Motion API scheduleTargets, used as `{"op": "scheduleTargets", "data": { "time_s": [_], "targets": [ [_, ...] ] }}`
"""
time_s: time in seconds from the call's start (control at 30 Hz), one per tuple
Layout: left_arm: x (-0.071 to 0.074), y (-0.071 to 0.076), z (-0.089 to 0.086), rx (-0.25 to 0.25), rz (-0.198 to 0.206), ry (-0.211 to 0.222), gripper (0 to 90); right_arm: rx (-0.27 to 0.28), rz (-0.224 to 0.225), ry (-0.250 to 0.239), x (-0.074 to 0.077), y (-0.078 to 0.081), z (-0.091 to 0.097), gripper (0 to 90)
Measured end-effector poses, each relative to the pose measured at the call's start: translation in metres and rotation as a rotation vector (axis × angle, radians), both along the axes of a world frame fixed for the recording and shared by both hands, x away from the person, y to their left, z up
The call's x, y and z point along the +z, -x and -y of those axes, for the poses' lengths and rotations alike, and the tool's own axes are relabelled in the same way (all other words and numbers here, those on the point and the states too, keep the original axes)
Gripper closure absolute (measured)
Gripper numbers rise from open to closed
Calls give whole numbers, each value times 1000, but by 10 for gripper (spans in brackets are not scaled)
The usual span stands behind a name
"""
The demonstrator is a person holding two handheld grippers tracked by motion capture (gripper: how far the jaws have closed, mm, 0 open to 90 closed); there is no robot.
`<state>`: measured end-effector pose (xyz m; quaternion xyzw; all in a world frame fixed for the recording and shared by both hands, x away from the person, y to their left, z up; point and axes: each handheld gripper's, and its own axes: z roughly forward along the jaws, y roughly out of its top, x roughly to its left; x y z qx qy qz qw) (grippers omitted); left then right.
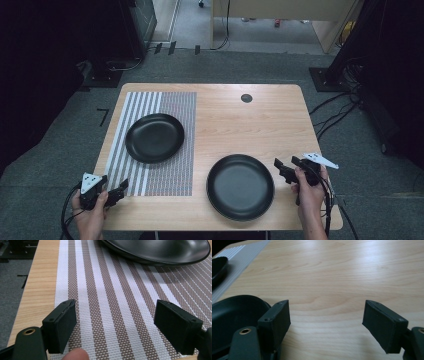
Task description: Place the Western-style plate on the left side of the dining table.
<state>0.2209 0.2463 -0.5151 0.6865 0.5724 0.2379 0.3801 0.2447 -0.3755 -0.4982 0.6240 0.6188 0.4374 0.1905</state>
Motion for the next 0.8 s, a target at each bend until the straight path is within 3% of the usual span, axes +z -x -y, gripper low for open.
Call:
{"op": "scheduleTargets", "data": {
  "time_s": [0.6,0.8],
  "targets": [
    [-1,1,-1,-16,-17,-7,185,-88,-49,68,-16,34,43,208],
    [-1,0,0,-27,-30,-28,180,-110,-65,103,-20,43,52,205]
  ]
}}
